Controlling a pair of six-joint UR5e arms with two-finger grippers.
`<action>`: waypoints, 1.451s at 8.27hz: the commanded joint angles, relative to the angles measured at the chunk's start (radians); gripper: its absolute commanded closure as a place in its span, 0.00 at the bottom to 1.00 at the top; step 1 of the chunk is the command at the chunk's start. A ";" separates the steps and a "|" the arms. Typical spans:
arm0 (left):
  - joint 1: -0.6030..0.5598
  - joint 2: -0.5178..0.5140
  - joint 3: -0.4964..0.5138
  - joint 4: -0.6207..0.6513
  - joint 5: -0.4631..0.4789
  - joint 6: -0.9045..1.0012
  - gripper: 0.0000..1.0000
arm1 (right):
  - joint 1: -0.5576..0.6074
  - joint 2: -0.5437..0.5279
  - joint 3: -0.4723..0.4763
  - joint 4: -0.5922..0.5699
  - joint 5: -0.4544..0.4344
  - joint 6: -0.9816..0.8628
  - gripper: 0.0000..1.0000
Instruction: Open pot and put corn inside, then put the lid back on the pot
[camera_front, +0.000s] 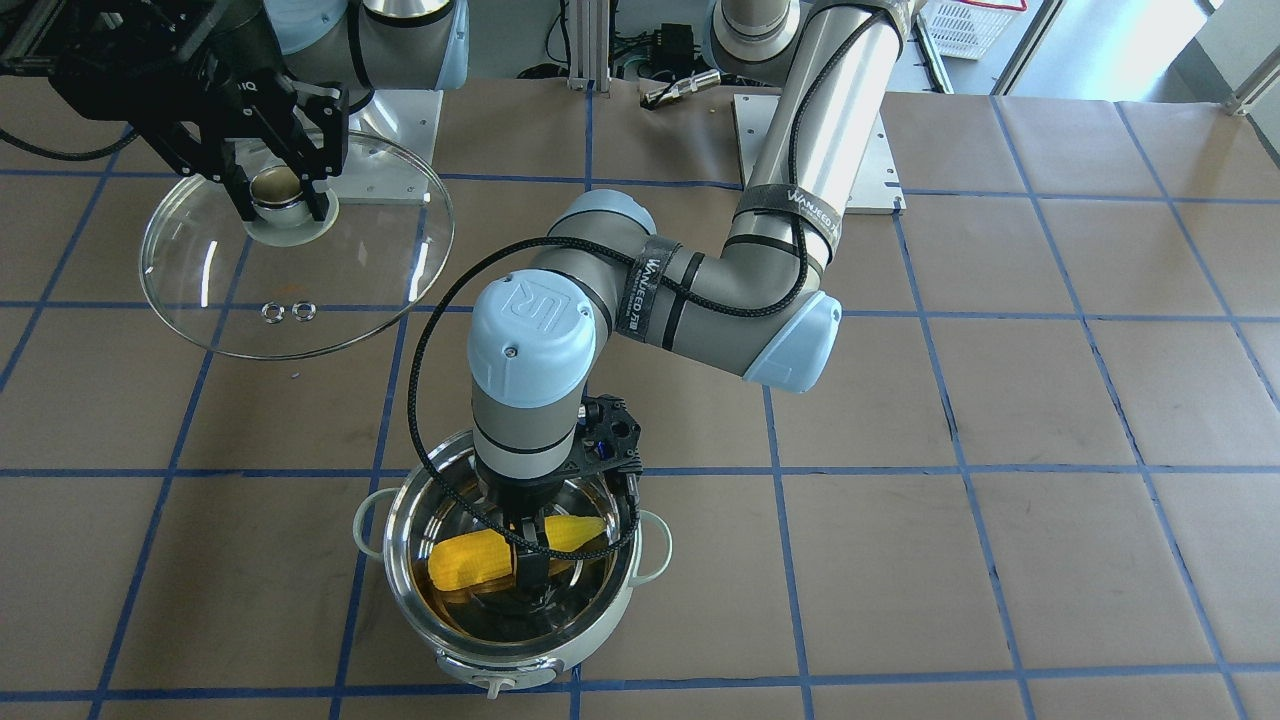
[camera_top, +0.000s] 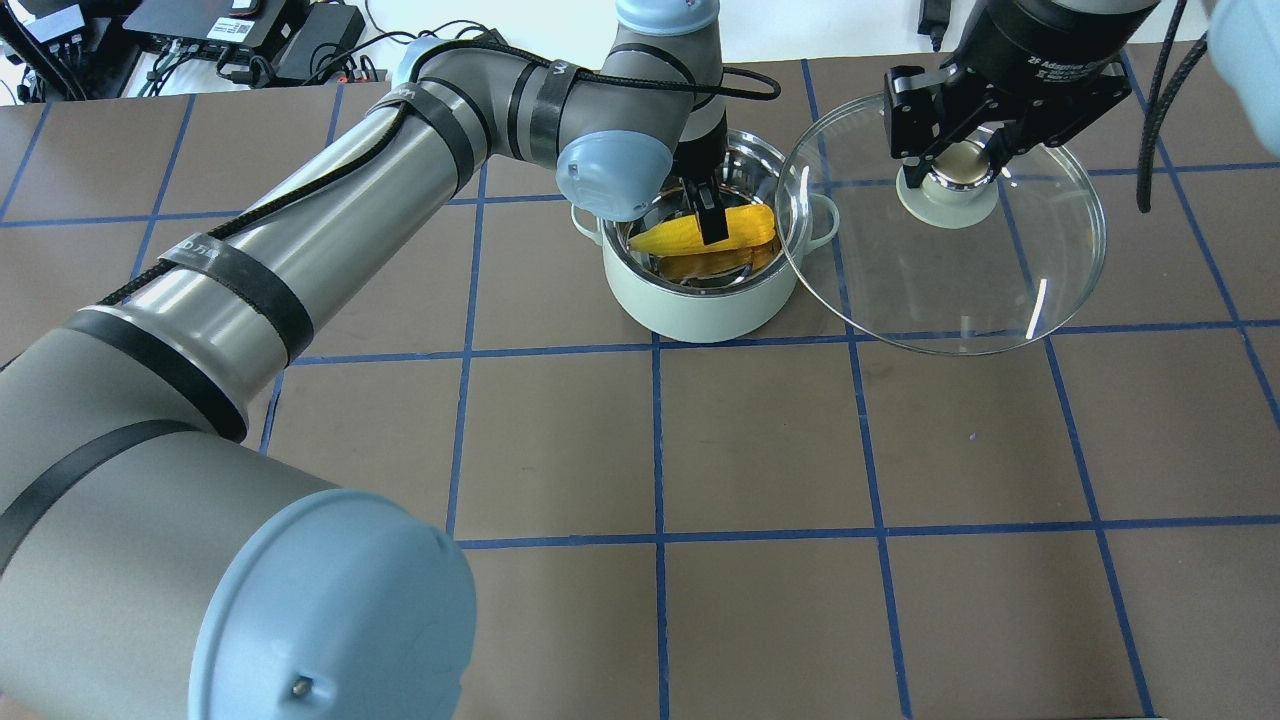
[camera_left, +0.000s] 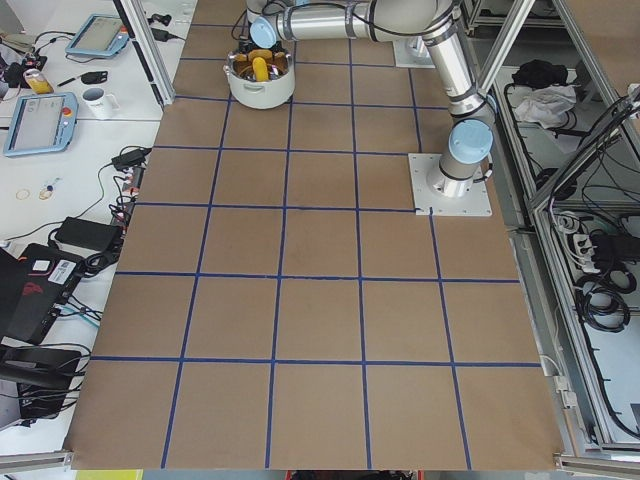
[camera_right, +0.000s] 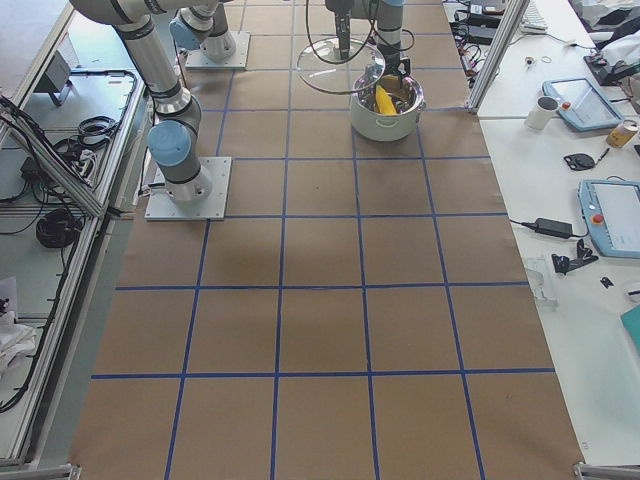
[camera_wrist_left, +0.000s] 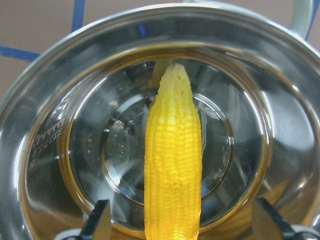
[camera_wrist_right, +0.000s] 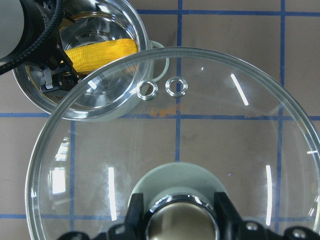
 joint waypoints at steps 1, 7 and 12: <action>0.002 0.023 0.002 0.000 0.000 0.006 0.00 | -0.006 0.001 0.000 0.000 0.002 0.000 0.84; 0.157 0.201 -0.055 -0.037 0.000 0.271 0.00 | -0.003 0.165 -0.159 -0.020 0.015 0.150 0.85; 0.368 0.426 -0.264 -0.231 0.022 0.767 0.00 | 0.263 0.473 -0.211 -0.352 0.000 0.388 0.85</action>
